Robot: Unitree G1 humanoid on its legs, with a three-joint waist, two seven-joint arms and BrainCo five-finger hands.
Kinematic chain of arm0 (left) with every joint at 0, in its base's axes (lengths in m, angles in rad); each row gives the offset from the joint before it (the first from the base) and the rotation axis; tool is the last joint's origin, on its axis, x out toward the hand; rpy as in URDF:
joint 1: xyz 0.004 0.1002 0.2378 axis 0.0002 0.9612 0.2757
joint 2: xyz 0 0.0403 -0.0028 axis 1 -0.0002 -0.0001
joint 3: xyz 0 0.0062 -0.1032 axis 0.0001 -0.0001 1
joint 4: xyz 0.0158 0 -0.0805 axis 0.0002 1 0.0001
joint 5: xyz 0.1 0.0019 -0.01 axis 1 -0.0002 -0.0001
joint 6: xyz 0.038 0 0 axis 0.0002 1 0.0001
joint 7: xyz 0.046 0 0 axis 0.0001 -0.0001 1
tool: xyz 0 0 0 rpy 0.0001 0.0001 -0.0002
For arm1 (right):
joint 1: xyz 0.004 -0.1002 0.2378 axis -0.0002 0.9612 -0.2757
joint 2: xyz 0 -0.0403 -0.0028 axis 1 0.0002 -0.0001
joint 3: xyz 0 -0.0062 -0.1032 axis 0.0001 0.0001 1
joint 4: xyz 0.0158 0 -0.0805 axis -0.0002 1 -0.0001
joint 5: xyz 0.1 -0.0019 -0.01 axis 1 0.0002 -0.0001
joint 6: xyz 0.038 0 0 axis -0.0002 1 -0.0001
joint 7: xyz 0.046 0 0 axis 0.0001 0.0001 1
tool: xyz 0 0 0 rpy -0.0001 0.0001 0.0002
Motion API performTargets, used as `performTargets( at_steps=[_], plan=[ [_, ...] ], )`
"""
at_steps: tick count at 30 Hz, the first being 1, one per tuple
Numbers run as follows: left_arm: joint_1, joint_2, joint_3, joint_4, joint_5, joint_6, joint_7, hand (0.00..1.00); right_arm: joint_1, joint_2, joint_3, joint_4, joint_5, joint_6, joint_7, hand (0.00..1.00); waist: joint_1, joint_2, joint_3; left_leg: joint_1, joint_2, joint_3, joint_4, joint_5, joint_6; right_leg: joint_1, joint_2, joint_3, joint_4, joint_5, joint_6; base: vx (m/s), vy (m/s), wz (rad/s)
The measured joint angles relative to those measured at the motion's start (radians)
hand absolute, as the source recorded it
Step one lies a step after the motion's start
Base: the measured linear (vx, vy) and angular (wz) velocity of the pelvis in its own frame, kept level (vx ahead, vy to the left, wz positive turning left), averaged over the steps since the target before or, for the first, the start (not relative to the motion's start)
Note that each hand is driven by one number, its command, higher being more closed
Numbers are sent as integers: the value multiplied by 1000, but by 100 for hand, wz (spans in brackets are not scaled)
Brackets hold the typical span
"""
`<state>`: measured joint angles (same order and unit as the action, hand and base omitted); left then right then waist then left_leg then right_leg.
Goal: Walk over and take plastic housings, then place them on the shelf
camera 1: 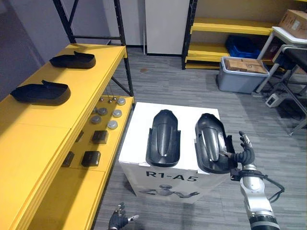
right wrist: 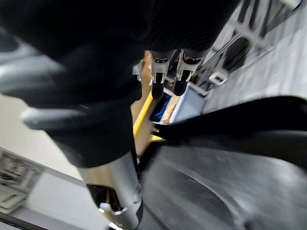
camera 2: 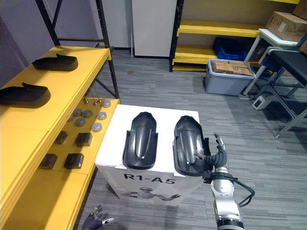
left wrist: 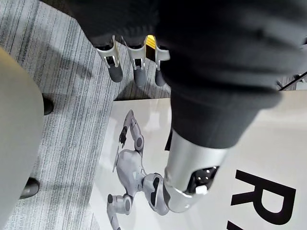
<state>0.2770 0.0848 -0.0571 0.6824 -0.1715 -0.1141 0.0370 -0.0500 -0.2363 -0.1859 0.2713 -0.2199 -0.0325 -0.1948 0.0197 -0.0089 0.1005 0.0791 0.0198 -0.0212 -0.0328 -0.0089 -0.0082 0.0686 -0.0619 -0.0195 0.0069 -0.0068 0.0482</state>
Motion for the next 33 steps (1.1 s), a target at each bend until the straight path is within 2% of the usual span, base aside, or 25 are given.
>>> performTargets(
  at_steps=[6,10,11,14,21,24,33],
  plan=[
    [0,1,-1,-8,0,3,0,0,-31,40,-16,109,-45,55,-38,0,0,1,14,-3,-1,-7,-7,2,1,0,0,-7,-8,0,0,-1,1,1],
    [-1,3,-9,-11,0,4,0,0,-57,46,-34,151,-43,47,-56,0,0,1,17,-3,-1,-10,-14,3,1,3,-1,-15,-17,1,1,10,3,2],
    [-1,4,-9,-12,0,6,0,0,-80,45,-40,178,-40,42,-56,100,-2,2,18,-3,-1,-9,-15,3,1,3,-1,-14,-17,1,1,0,0,0],
    [-2,4,-11,-12,-1,6,0,0,-127,45,-50,233,-11,31,-60,100,-1,1,18,-2,-1,-9,-16,3,1,3,-1,-15,-18,1,1,0,0,0],
    [-7,9,-23,-12,-3,10,4,0,-171,10,-74,351,183,11,-61,100,1,3,29,18,2,-4,-48,14,-2,18,1,-13,-24,1,1,0,1,0],
    [-7,11,-27,-12,-3,10,5,0,-170,6,-74,363,221,9,-61,100,1,2,30,24,5,2,-53,14,-2,21,4,-9,-28,0,1,10,3,-6],
    [-9,4,-28,-45,-3,13,16,0,-112,31,-34,311,218,13,-48,100,11,2,30,29,16,16,-52,11,-7,23,13,3,-32,1,1,-4,-3,-4]
  ],
)
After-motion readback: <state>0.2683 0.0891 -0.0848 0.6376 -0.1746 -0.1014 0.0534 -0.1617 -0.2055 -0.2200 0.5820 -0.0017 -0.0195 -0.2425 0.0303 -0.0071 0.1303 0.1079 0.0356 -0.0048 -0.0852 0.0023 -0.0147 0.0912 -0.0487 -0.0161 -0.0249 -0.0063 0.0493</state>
